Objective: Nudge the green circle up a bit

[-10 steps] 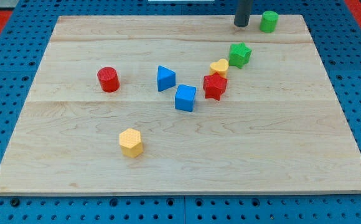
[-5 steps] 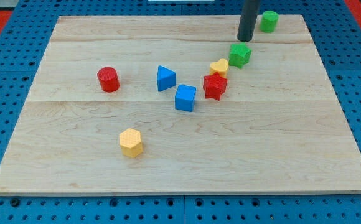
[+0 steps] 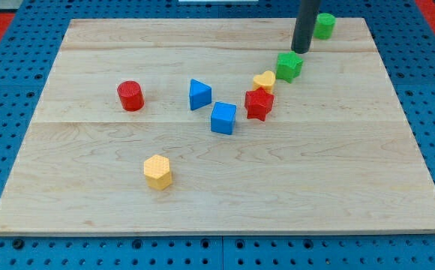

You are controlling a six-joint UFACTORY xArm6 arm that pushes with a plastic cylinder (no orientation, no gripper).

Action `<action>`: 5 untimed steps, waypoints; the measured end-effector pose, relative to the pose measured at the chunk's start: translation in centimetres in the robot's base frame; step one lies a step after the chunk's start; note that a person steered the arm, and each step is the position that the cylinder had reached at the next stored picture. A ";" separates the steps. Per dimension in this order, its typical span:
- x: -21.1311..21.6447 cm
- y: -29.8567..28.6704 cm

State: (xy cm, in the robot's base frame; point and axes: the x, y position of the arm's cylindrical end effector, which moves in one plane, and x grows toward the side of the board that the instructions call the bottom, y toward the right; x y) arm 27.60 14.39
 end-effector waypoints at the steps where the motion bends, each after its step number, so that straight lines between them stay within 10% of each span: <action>1: -0.9 0.1; 5: -3.8 7.9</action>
